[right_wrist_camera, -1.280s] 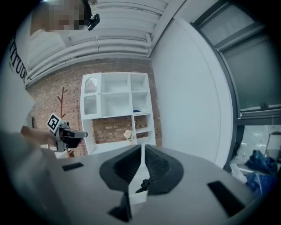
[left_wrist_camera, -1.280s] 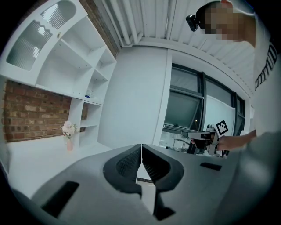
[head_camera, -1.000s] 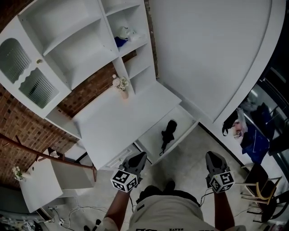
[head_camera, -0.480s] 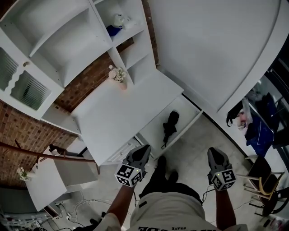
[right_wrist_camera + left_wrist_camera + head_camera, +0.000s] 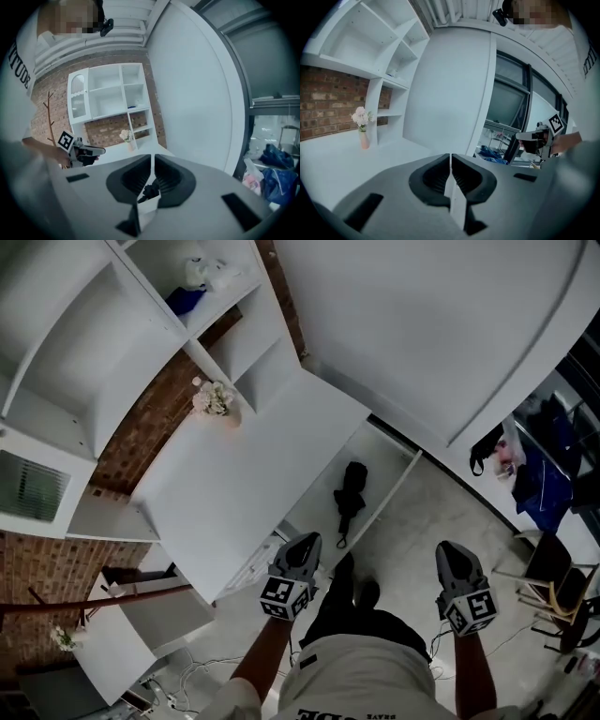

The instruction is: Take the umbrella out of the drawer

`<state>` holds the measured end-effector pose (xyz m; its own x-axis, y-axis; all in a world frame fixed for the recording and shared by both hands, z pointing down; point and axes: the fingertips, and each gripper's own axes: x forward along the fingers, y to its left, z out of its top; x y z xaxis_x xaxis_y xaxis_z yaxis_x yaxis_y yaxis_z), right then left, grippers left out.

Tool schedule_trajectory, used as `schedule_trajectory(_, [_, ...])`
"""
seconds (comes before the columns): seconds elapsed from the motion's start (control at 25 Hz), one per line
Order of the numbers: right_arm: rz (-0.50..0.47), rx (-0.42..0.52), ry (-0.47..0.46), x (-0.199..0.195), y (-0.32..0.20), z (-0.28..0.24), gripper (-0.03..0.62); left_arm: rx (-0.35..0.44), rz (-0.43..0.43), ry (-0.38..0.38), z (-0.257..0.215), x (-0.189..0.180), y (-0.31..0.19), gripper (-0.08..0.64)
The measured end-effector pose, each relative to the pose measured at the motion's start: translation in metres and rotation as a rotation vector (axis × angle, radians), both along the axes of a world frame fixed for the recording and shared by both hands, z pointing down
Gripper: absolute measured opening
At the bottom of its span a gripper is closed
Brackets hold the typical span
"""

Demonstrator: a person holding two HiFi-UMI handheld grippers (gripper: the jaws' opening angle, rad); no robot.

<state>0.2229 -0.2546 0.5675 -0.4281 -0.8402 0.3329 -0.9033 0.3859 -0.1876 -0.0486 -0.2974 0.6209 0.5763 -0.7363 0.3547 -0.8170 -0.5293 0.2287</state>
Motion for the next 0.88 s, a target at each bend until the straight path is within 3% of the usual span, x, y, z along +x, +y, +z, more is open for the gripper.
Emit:
schedule_trajectory(0.68, [0.086,-0.146,0.014,-0.018,-0.037,0.067,0.038,-0.212,0.133,-0.082,0.16,0.037,-0.097,0.029])
schedule_trajectory(0.88, [0.105,-0.182,0.008,-0.022,-0.044,0.086,0.038,-0.291,0.166,-0.1,0.204,0.048,-0.111,0.085])
